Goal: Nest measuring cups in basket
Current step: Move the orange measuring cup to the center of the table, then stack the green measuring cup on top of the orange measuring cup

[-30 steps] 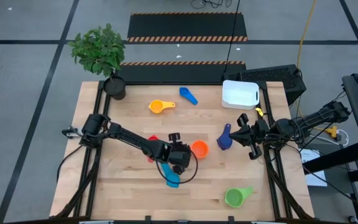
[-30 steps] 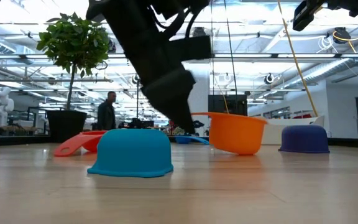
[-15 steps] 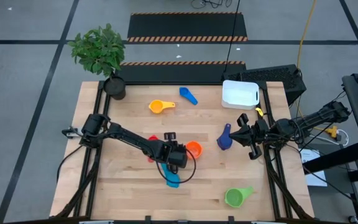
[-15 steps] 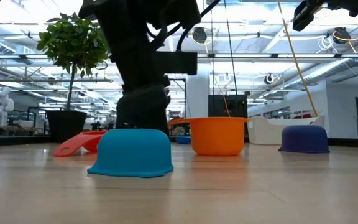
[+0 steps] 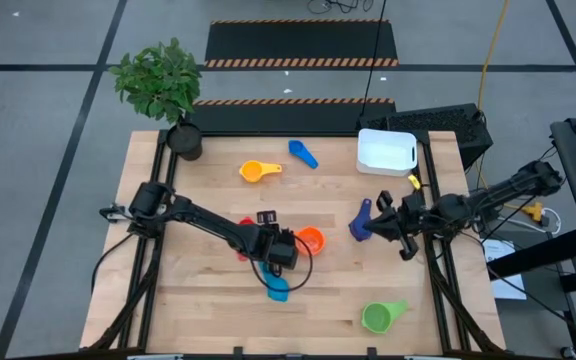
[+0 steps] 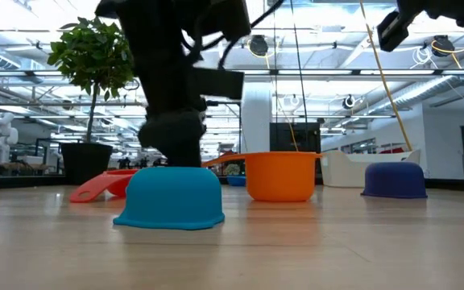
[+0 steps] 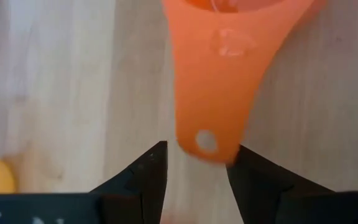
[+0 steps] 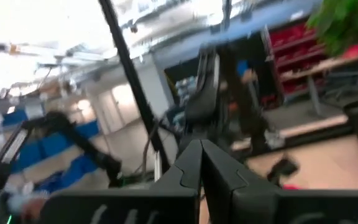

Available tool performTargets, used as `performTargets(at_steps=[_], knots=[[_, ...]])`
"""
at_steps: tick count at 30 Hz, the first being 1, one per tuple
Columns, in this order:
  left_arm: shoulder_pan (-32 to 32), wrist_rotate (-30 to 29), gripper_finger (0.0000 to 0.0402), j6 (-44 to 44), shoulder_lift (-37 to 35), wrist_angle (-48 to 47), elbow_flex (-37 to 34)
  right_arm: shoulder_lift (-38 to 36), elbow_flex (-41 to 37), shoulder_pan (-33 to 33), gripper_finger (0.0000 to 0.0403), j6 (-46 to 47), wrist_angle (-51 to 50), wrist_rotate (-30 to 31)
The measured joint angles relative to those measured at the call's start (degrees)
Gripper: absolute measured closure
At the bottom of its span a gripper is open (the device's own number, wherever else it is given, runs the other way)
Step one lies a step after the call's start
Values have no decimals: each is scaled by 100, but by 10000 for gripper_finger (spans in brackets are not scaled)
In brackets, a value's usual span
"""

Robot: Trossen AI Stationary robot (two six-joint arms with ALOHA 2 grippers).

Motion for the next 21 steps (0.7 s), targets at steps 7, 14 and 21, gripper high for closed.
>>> performTargets(at_steps=[7, 14, 21], knots=[[-56, -44, 238, -744, -710, -1024, -2, 907, 418, 521, 403, -192, -17, 154], [-503, -388, 238, -1213, -1402, -1146, 0, 2188, 1546, 1106, 403, 76, -922, 416], [-1142, -695, 238, -1564, -1780, -1159, 0, 3275, 3292, 1534, 374, 399, -3234, 604]])
